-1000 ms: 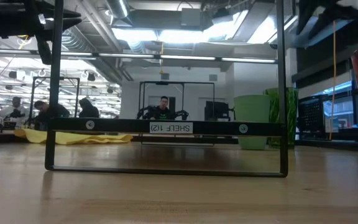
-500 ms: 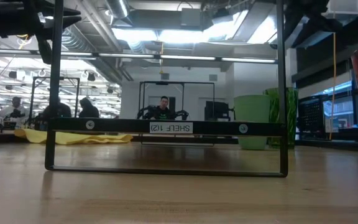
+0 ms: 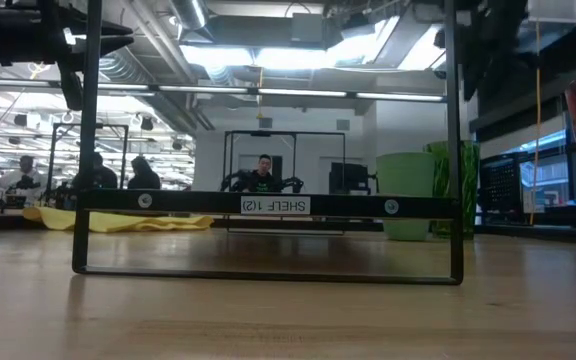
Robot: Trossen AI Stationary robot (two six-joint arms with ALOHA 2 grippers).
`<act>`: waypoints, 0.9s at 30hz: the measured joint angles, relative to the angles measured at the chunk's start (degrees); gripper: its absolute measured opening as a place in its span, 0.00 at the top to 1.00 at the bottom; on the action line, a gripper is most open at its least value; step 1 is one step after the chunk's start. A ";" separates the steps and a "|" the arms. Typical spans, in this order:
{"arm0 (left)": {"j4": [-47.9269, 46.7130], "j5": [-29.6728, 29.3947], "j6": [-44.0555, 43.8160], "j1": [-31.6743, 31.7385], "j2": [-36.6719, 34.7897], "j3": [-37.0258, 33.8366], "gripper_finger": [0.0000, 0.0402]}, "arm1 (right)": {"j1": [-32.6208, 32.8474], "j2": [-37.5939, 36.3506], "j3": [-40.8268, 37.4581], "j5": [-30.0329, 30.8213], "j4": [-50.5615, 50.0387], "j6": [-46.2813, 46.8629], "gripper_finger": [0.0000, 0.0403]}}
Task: Stack small to large cups/mugs on shelf
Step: Put the green cup on the shelf
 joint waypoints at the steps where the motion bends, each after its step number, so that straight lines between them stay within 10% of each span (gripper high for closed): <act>1: 0.02 -0.14 0.00 0.01 0.00 0.00 0.91 | -1.58 1.34 0.00 -0.77 0.75 -1.99 0.61; 14: -0.17 0.09 -0.13 0.00 0.00 0.00 0.91 | -13.89 11.13 0.00 -7.03 1.20 -15.74 0.61; 27: -1.55 0.09 -0.13 0.02 0.00 0.00 0.91 | -12.44 15.34 0.00 -9.01 1.46 -16.61 0.61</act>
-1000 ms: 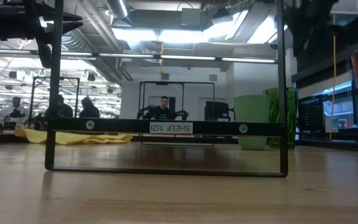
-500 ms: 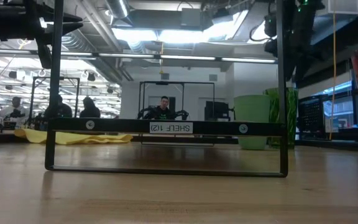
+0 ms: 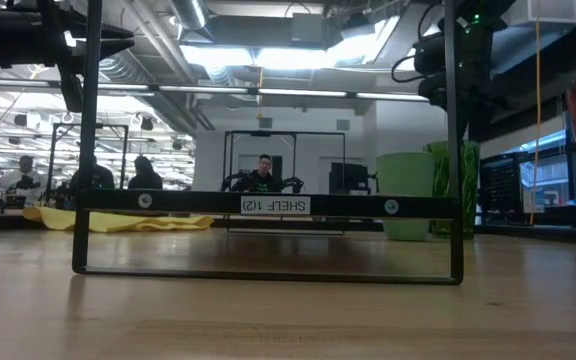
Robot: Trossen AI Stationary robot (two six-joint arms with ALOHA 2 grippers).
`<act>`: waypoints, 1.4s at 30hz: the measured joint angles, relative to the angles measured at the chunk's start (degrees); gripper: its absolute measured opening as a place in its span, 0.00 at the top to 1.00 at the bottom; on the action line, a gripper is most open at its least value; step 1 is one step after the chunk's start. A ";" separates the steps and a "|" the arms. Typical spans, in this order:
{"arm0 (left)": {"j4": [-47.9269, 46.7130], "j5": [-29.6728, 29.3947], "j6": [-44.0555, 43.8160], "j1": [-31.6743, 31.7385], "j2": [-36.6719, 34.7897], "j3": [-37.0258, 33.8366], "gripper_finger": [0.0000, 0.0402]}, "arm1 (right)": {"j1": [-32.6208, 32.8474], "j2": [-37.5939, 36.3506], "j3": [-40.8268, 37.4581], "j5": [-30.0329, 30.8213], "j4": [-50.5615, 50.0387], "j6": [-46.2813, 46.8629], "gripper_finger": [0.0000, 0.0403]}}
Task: Stack small to large cups/mugs on shelf
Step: Put the green cup on the shelf
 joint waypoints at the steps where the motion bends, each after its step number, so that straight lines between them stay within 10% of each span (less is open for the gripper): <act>1: 0.00 0.00 0.02 -0.02 0.00 0.00 0.91 | 0.30 0.00 0.00 0.07 -0.04 0.37 0.61; 19: -0.61 -0.02 0.00 -0.01 0.00 0.00 0.91 | 2.00 -0.10 -9.22 0.31 5.45 2.27 0.62; 30: -0.59 -0.24 -0.04 -0.02 0.00 0.00 0.91 | 2.00 -0.13 -8.96 0.24 7.04 0.91 0.97; 42: -0.66 -0.30 -1.22 -0.02 0.00 0.00 0.91 | 8.49 -0.17 11.05 6.02 -5.30 -1.02 0.96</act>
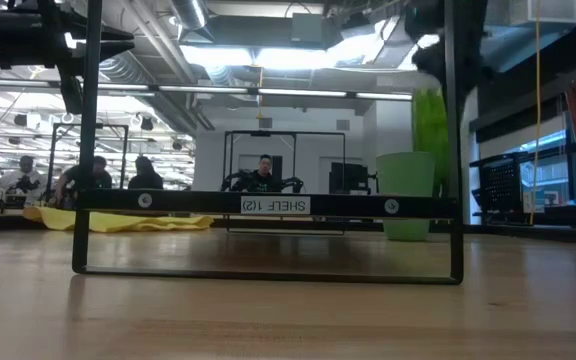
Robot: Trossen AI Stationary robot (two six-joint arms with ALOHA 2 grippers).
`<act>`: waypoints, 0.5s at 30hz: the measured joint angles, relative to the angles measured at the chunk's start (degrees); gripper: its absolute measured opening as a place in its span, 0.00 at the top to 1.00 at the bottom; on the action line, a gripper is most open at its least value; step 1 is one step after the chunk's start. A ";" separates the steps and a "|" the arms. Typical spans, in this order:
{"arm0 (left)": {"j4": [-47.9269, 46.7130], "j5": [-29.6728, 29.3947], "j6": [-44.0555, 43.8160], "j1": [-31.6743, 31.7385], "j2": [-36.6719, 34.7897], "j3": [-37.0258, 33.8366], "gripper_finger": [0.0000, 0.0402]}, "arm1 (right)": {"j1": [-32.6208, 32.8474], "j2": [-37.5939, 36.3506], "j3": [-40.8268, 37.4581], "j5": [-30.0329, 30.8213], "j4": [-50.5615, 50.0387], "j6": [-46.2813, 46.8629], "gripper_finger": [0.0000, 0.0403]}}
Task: Stack small to large cups/mugs on shelf
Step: Put the green cup on the shelf
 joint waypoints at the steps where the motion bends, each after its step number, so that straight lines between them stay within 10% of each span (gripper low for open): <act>1: -0.02 -0.19 0.00 0.00 0.00 0.00 0.91 | 1.18 0.01 2.17 0.01 -1.19 0.43 0.96; 15: -0.37 -1.86 0.15 0.01 -0.02 0.00 0.91 | 22.58 3.02 23.13 6.29 -4.10 14.23 0.97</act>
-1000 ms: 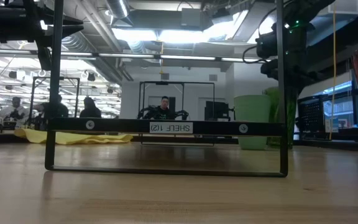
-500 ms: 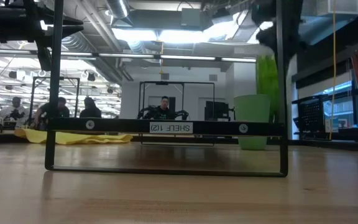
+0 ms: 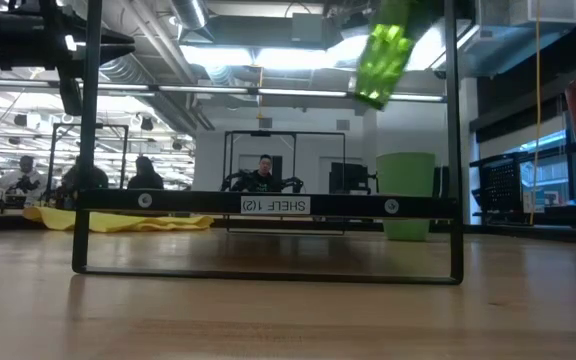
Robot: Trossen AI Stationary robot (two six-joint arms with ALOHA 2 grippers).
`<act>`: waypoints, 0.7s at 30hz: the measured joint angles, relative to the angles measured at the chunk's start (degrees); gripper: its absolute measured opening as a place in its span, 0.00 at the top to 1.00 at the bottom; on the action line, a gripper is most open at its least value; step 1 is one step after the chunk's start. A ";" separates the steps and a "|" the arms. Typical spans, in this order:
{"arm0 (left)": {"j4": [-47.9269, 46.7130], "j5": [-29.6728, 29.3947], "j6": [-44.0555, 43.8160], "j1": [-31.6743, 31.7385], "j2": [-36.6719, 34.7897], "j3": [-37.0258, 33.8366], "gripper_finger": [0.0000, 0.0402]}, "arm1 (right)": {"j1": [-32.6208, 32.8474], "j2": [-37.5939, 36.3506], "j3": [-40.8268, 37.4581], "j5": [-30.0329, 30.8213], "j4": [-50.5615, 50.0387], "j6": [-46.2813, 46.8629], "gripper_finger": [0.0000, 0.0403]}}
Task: Stack small to large cups/mugs on shelf
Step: Put the green cup on the shelf
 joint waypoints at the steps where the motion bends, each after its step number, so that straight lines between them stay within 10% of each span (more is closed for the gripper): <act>1: 0.00 -0.12 0.00 0.00 0.02 0.00 0.91 | 1.50 1.16 0.60 0.01 0.78 1.06 0.97; 21: -0.19 -0.90 -1.84 -0.01 0.01 0.00 0.91 | 3.34 33.64 22.39 -7.84 -2.29 0.11 0.96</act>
